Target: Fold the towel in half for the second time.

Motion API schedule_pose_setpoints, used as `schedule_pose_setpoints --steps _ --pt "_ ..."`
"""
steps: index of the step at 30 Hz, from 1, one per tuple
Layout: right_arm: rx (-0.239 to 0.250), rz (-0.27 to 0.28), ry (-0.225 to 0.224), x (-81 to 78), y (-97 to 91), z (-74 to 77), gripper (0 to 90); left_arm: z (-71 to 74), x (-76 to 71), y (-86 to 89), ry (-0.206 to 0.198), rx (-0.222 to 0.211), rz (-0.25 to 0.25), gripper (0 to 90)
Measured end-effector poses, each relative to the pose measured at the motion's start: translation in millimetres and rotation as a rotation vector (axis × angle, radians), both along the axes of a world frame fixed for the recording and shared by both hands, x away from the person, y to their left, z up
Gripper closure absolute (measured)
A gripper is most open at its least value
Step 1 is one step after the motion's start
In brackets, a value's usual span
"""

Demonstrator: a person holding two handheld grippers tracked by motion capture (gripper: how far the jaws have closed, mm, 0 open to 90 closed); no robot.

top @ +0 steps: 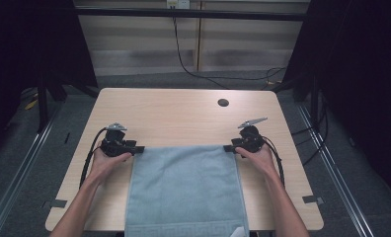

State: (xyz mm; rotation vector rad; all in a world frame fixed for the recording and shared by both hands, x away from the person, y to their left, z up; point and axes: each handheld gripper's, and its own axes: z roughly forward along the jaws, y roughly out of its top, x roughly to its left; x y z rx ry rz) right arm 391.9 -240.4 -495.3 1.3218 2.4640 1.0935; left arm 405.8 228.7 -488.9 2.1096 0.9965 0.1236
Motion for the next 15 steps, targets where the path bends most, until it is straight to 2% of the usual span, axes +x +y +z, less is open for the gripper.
schedule_pose_setpoints --steps 1,4,7,9,11,12,14,15 --pt "0.009 0.004 0.004 -1.1 -0.9 -2.0 47.8 0.1 -0.6 -0.9 -0.001 0.019 -0.004 45.2" --pt "0.008 0.008 -0.004 -6.3 -2.2 -5.2 52.5 -2.5 -1.2 -3.4 -0.007 0.042 -0.014 44.0" --pt "0.002 0.015 -0.005 -9.8 -1.8 -5.1 64.5 -5.1 -1.2 -5.9 -0.003 0.057 -0.021 43.9" --pt "0.022 0.023 0.0 -12.6 -1.3 -6.3 72.0 -7.1 -2.5 -7.9 0.001 0.073 -0.042 47.3" --pt "0.033 0.029 -0.002 -14.3 -1.0 -6.8 77.5 -6.8 -4.0 -9.0 -0.004 0.087 -0.068 52.2" --pt "0.037 0.028 -0.008 -14.5 -1.3 -6.0 79.5 -7.0 -4.4 -8.8 -0.004 0.079 -0.08 56.2" --pt "0.052 0.026 -0.01 -15.3 -2.1 -5.3 81.6 -7.9 -5.0 -7.1 0.002 0.063 -0.122 68.2" --pt "0.056 0.025 -0.012 -16.4 -2.7 -4.6 82.8 -8.1 -5.5 -7.1 0.002 0.054 -0.127 75.5"
